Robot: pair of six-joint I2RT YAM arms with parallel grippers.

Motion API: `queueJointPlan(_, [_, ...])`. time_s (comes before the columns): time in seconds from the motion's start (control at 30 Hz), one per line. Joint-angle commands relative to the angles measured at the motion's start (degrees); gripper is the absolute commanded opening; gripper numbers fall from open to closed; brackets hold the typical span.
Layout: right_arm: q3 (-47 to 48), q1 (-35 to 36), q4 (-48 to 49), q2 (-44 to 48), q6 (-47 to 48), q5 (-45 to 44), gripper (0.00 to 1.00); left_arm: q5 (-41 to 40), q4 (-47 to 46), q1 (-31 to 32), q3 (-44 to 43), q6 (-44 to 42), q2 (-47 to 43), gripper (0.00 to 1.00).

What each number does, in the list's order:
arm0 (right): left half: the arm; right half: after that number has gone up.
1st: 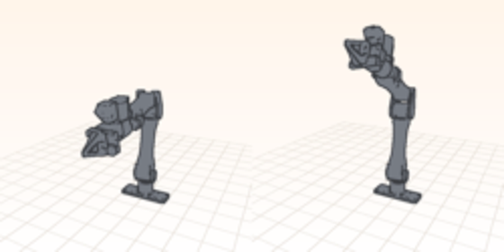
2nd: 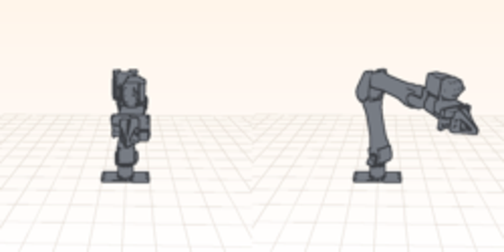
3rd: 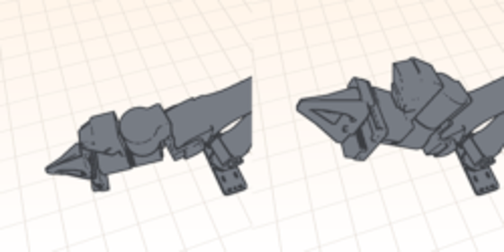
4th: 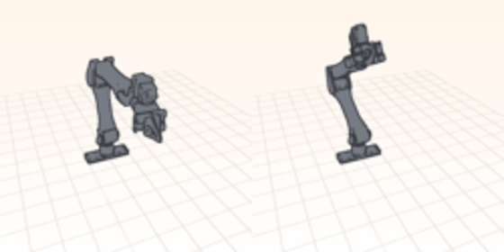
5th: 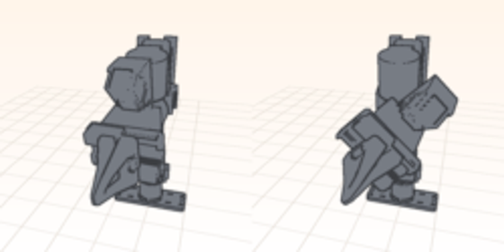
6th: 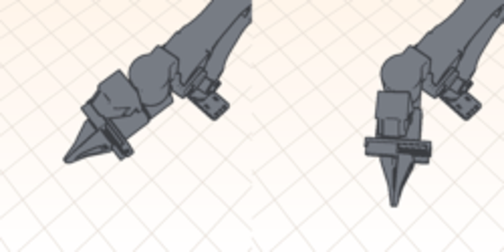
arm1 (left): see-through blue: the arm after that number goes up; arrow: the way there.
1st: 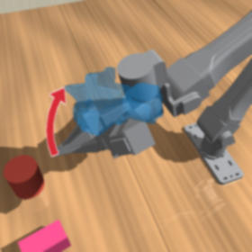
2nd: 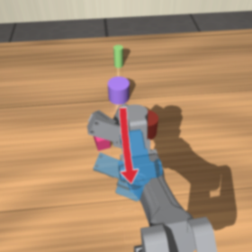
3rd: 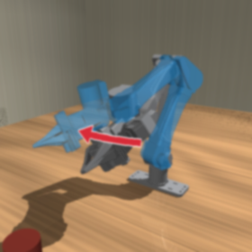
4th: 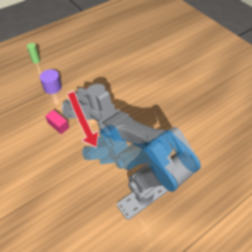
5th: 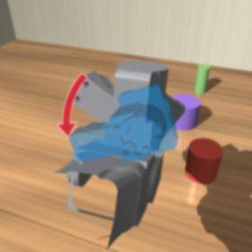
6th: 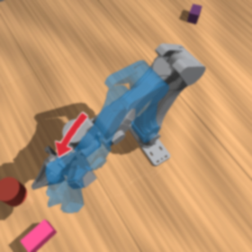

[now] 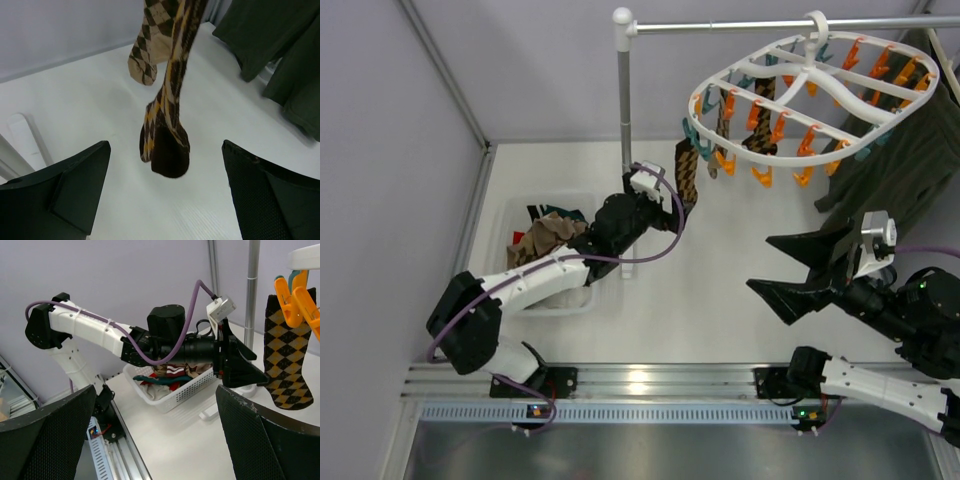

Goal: Remove the socks clipped to the hanger

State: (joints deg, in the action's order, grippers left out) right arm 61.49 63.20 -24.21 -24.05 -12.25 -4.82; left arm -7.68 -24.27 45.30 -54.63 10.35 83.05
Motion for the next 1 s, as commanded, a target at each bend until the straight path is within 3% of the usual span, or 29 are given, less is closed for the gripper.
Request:
queueJointPlan(0.0, [0.55,-0.27,1.62,-0.29,0.03,1.3,0.99,0.81,-8.42,-1.17,-4.43,-1.12,1.85,0.94])
queueJointPlan(0.2, [1.43,-0.36,2.76,0.41,0.03,2.01,1.0,0.48,-10.01,-1.7,-8.37,-0.34,7.56,0.82])
queueJointPlan(0.27, [1.7,-0.36,2.59,0.41,-0.05,2.18,0.99,1.17,-9.92,-2.23,-9.35,0.46,8.36,0.73])
queueJointPlan(0.3, [1.79,-0.27,2.41,0.41,-0.05,2.18,0.99,1.09,-9.92,-2.58,-9.44,1.42,8.53,0.61])
queueJointPlan(0.33, [1.96,-0.27,2.15,0.41,-0.05,2.18,0.99,0.74,-10.0,-2.67,-9.61,1.51,8.45,0.34])
queueJointPlan(0.37, [1.88,-0.36,2.06,0.5,-0.14,1.75,0.99,0.3,-9.92,-2.67,-9.62,1.52,8.19,0.22])
queueJointPlan(0.47, [1.52,-0.36,1.88,1.2,-0.32,0.08,0.99,-3.81,-9.92,-2.67,-8.39,1.95,6.26,0.0])
queueJointPlan(0.8, [5.74,-0.36,-1.28,-0.38,0.12,-9.94,0.99,-19.54,-9.74,0.48,5.83,2.14,-14.98,0.0])
queueJointPlan(0.97, [11.45,-0.36,-8.29,-2.39,0.56,-15.47,1.0,-22.29,-5.19,1.72,8.49,0.55,-22.83,0.0])
